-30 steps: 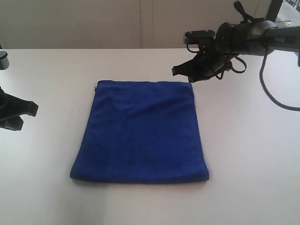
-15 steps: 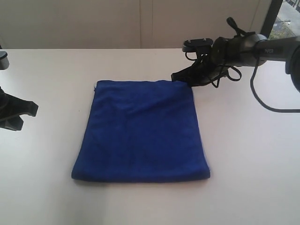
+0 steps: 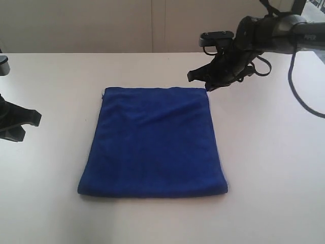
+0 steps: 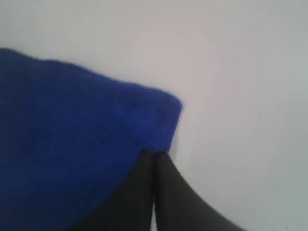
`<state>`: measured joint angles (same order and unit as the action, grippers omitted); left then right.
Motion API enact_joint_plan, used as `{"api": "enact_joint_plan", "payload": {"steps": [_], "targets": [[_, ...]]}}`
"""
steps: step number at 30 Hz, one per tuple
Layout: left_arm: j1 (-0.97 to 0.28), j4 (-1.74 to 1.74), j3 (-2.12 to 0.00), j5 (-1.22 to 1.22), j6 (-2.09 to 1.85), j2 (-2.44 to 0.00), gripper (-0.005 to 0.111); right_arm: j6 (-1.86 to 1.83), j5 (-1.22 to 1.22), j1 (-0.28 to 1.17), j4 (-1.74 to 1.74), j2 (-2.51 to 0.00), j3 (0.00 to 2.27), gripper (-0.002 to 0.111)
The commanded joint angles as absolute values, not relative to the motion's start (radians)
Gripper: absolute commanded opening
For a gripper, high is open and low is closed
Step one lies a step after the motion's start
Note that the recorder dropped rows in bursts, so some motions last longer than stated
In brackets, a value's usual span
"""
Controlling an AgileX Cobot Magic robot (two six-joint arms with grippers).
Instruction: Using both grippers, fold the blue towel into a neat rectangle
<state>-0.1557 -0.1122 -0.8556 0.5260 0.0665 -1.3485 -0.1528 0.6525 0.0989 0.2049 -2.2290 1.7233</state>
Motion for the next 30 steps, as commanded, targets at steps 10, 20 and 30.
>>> {"api": "enact_joint_plan", "payload": {"steps": [10, 20, 30], "targets": [[-0.152, -0.117, -0.845, 0.537, 0.066, -1.339, 0.0, -0.181, 0.832, 0.189, 0.198, -2.174, 1.553, 0.0], [-0.152, -0.117, -0.845, 0.537, 0.063, -1.339, 0.0, -0.126, 0.895, 0.189, 0.108, -2.174, 1.544, 0.0], [-0.152, -0.117, -0.845, 0.537, 0.063, -1.339, 0.0, -0.126, 0.912, 0.189, 0.145, -1.996, 1.546, 0.0]]}}
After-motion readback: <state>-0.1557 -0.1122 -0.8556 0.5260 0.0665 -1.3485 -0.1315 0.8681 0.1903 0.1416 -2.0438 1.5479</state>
